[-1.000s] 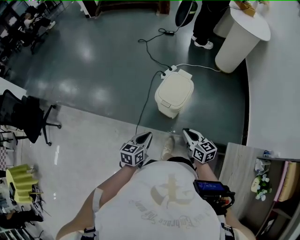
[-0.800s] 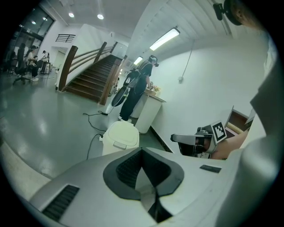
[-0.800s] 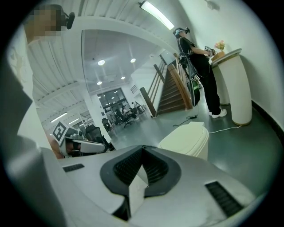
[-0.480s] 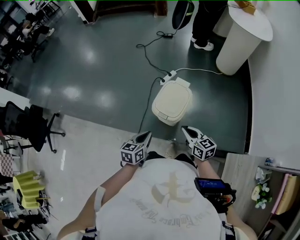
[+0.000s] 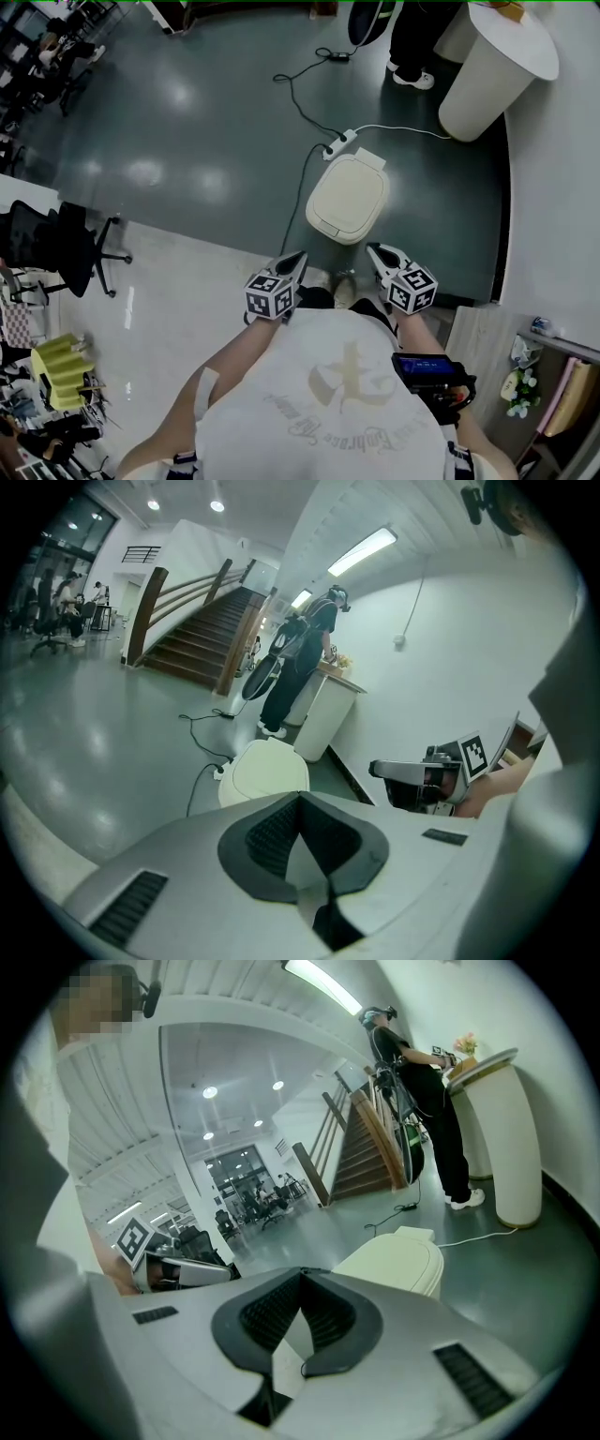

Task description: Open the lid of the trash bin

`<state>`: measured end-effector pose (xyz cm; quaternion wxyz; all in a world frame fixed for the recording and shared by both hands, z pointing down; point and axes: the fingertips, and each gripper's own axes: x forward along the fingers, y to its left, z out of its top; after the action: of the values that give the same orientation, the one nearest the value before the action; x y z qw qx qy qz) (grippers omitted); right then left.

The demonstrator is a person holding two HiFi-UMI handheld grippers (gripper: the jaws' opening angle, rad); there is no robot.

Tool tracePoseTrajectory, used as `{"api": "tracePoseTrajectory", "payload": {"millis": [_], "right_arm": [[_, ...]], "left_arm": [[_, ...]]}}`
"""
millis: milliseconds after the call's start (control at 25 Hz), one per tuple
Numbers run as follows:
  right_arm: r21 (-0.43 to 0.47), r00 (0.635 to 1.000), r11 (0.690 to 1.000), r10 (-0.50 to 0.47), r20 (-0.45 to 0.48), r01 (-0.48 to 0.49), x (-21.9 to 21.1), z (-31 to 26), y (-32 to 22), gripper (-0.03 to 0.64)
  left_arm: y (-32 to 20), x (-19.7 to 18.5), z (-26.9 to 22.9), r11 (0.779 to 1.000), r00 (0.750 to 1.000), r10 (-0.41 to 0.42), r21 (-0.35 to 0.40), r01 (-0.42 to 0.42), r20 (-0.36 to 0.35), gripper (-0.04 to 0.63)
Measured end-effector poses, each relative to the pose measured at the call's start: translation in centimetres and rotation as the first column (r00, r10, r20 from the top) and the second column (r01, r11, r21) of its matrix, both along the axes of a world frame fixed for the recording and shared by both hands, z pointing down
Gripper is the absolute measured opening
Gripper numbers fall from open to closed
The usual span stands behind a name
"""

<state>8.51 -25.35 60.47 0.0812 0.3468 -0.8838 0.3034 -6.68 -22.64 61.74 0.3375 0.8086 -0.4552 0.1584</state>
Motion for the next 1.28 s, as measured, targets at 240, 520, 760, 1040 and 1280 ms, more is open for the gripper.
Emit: {"api": "tracePoseTrajectory", "payload": {"millis": [240,520,760,1040,1280], "right_arm": [[-0.011,1.000,1.000,0.016,-0.008,-0.016,-0.9,-0.4,-1.2,0.005],[-0.019,0.998,0.998,0.059,-0.038,-0.060,-0.9,0.1,-3.2,0.005],[-0.027,0.996,0.997,0.071,-0.061,-0.073,-1.4,0.7,-3.9,0.005],[-0.050,0.992,0.994,0.093,-0.087,-0.098,-1.9,1.7,-4.5,0.005],[-0.094,0.985,0.984,0.139,-0.106,-0.149,-1.6,3.8,-4.2,0.005]], "left_arm": [[-2.3,-0.1,0.2,0.999,0.999,0.029,-0.022,-0.029,-0.016,0.011],[-5.1,0.7,0.7,0.993,0.993,0.112,-0.019,-0.112,-0.021,0.011],[-6.4,0.5,2.3,0.988,0.989,0.148,-0.046,-0.149,-0.022,0.011],[-7.6,0.5,5.7,0.974,0.979,0.203,-0.114,-0.197,0.038,0.011],[-7.8,1.1,9.4,0.948,0.960,0.275,-0.179,-0.262,0.051,0.011]]}}
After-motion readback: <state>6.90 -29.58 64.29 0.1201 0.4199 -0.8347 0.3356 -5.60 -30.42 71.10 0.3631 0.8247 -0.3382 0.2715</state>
